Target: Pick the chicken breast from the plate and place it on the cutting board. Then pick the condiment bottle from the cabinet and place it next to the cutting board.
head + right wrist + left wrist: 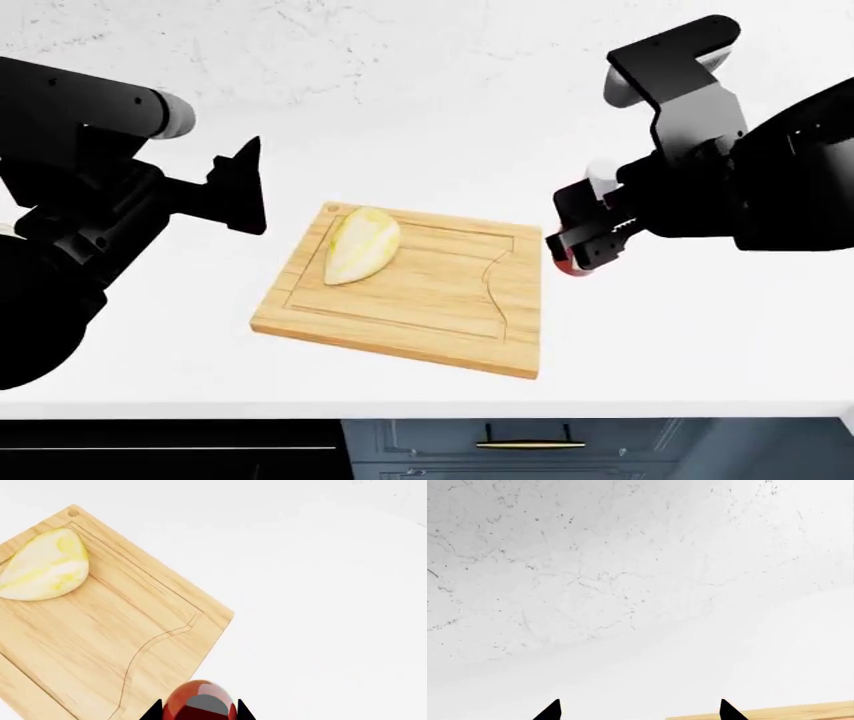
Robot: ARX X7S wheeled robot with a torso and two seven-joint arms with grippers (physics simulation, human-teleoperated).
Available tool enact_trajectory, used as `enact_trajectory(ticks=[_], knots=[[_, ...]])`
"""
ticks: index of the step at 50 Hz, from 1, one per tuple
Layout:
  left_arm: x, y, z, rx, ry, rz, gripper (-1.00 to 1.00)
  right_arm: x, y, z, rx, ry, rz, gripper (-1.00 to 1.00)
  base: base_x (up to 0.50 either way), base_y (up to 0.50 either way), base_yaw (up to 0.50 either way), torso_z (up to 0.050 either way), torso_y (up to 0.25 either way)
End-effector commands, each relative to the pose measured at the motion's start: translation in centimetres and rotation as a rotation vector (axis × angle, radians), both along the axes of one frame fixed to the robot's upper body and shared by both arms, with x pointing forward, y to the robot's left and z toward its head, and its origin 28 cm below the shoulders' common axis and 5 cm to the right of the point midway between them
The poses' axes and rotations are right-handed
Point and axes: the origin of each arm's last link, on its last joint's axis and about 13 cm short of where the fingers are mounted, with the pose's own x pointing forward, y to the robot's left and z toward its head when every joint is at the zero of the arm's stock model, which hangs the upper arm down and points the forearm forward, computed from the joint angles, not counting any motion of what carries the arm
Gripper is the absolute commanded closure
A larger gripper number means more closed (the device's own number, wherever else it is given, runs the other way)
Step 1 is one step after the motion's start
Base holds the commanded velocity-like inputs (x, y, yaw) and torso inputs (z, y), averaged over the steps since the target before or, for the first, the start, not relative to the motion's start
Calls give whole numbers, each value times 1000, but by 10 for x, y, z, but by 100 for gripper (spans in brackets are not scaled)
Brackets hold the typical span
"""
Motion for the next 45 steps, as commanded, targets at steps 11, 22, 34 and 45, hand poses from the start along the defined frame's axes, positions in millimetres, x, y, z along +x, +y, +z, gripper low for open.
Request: enact_trajectory(ticks=[11, 22, 34, 45], knots=[[0, 0, 0, 4, 2, 0, -100, 1, -3, -9, -23, 13, -13, 100, 0, 0, 0, 0, 0], [0, 0, -1, 3, 4, 2, -100, 6, -1, -11, -18, 32, -11, 100, 0, 0, 0, 0, 1], [0, 0, -2, 3, 6, 2, -100, 8, -2, -17, -3, 51, -6, 100, 0, 0, 0, 0, 0], [-1, 0, -3, 3, 7, 3, -100, 10, -1, -22, -16, 74, -13, 100, 0, 0, 0, 1, 0]])
